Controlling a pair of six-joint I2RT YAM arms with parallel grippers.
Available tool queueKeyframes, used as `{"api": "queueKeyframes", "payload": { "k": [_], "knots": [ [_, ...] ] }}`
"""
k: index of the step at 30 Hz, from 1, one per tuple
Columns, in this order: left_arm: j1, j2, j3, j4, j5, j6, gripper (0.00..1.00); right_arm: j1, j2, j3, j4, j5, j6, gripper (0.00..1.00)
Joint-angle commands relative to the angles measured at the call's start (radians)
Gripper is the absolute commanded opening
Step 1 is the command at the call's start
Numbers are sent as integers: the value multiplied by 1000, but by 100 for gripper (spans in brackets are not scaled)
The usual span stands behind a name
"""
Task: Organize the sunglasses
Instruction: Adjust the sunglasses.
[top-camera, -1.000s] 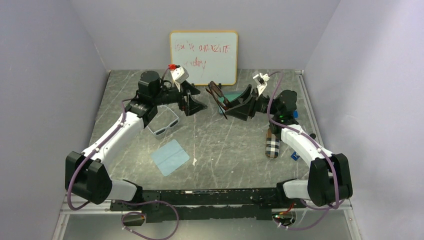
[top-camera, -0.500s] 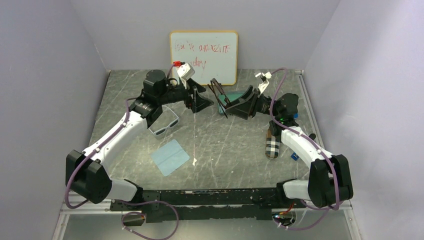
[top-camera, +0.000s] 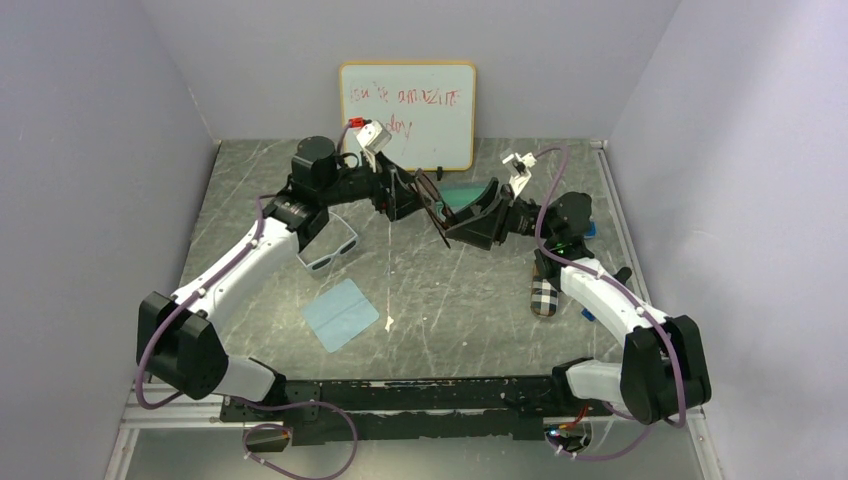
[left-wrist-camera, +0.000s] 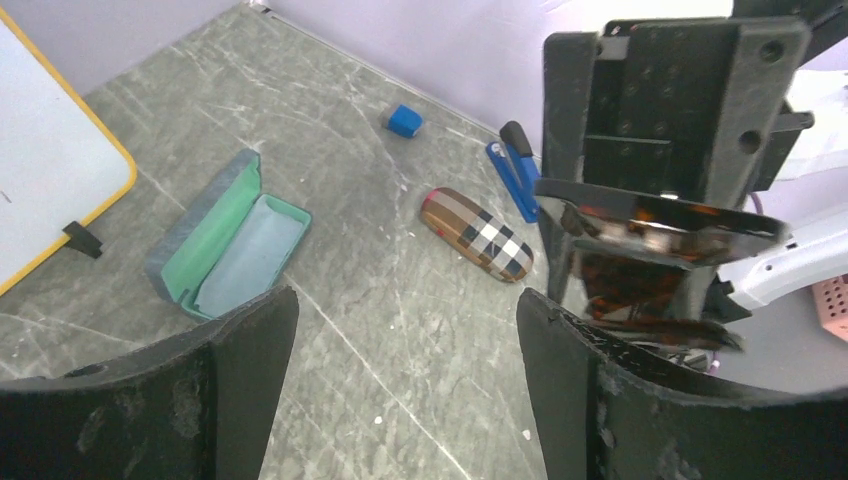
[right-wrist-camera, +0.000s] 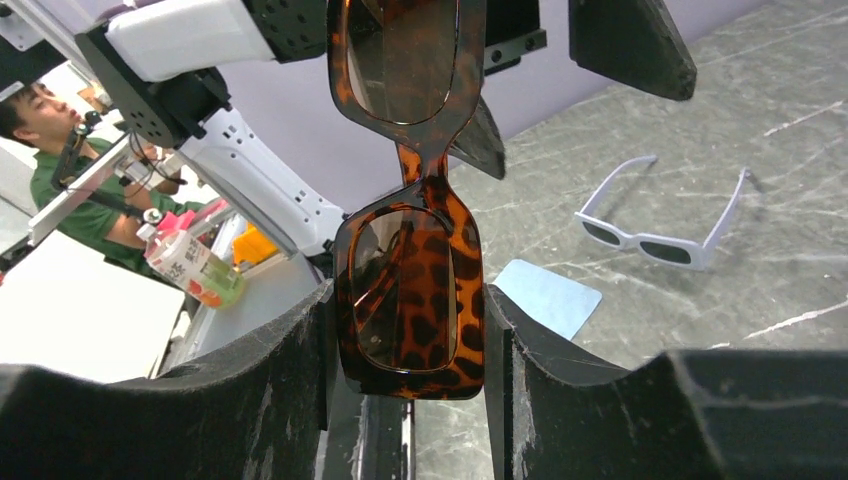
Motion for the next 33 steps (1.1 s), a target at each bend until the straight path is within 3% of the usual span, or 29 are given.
{"api": "queueKeyframes", "payload": {
  "k": [1, 7, 18, 24, 33],
  "knots": [
    [0, -5, 49, 62, 63, -55, 84, 8, -17, 25, -100, 9, -133, 8],
    [0, -15, 41, 66, 94, -60, 84, 9, -12, 47, -131, 9, -186, 8],
    [-3, -8, 17, 107, 94, -102, 82, 35, -19, 106, -370, 63, -435, 3],
    [25, -26, 38, -16, 13, -29, 87, 17, -38, 101, -316, 57, -379, 3],
    [33, -42, -40, -10, 85, -12, 87, -8, -43, 128, -289, 69, -370, 1]
  ]
}}
